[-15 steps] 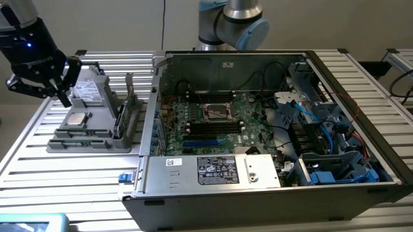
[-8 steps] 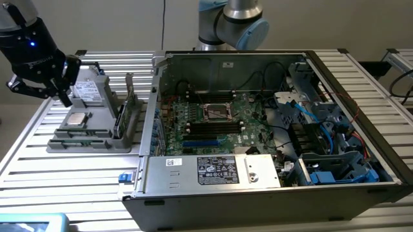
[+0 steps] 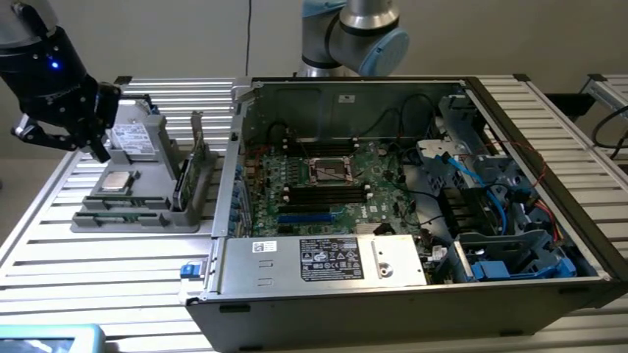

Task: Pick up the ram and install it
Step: 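Pick up the ram and move it above insertion slot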

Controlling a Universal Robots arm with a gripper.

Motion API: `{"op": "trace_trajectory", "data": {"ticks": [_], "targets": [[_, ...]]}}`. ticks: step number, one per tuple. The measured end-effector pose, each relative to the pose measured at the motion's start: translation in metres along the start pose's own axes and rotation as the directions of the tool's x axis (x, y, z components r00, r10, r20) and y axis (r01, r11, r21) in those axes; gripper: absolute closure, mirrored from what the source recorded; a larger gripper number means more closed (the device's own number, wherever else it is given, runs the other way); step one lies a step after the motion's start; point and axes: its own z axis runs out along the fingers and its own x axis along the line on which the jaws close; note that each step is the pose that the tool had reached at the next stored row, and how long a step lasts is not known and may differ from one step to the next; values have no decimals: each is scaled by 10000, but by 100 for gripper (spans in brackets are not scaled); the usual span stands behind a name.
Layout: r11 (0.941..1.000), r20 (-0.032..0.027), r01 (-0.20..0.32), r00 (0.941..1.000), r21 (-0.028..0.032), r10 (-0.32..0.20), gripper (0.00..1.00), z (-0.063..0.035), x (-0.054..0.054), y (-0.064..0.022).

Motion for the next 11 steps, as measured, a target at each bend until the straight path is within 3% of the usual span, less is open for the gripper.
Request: {"op": "trace_trajectory", "data": {"ticks": [6, 11], "targets": [[9941, 2, 1086, 9941, -15, -1086, 89, 2, 0, 0], [9802, 5, 1980, 9802, -28, -1980, 89, 4, 0, 0]]}}
